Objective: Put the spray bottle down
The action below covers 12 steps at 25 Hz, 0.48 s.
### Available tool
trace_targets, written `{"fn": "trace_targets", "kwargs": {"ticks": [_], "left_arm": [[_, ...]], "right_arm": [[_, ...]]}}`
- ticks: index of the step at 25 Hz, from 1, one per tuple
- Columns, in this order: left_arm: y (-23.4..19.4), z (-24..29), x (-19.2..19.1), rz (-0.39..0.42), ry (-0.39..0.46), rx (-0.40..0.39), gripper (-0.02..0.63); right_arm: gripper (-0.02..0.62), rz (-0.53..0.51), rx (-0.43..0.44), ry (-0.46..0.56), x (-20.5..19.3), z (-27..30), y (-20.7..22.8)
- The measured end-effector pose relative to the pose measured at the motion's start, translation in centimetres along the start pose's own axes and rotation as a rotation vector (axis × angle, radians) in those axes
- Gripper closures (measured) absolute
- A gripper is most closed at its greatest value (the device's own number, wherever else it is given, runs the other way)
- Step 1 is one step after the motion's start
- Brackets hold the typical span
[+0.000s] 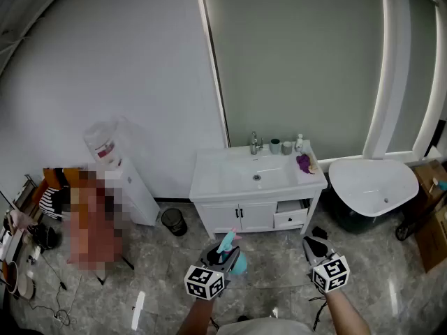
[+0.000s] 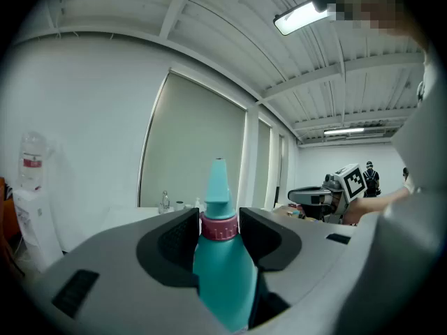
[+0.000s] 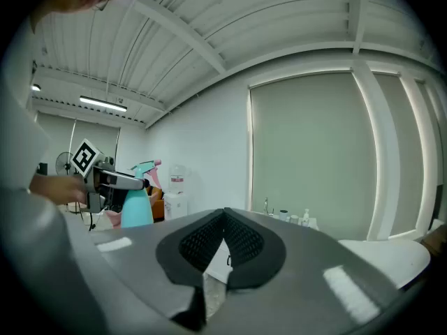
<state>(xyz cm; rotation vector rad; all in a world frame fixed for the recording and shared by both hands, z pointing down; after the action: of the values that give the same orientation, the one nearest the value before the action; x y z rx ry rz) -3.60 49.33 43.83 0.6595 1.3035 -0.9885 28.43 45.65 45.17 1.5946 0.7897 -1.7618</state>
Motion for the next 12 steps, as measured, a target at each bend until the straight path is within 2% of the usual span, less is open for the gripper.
{"fn": "trace_targets", "kwargs": {"ticks": [12], "left_arm": [[0.19, 0.51, -0.16, -0.007, -0.006, 0.003, 0.425]], "right_arm": [[0.584, 0.024, 0.01, 0.005, -0.13, 0.1, 0.49]]}}
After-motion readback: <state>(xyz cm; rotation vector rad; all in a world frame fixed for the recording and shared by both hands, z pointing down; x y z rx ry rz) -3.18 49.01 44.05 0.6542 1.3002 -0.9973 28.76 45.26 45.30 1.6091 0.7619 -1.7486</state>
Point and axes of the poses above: the fingertips, and each gripper's own axes: z forward along the fingers, y to its right, x out of its top, the point moved 8 cm from there along -z, backward along the fingers, and after that the axes turned 2 degrees about -z, right-handed, at the moved point
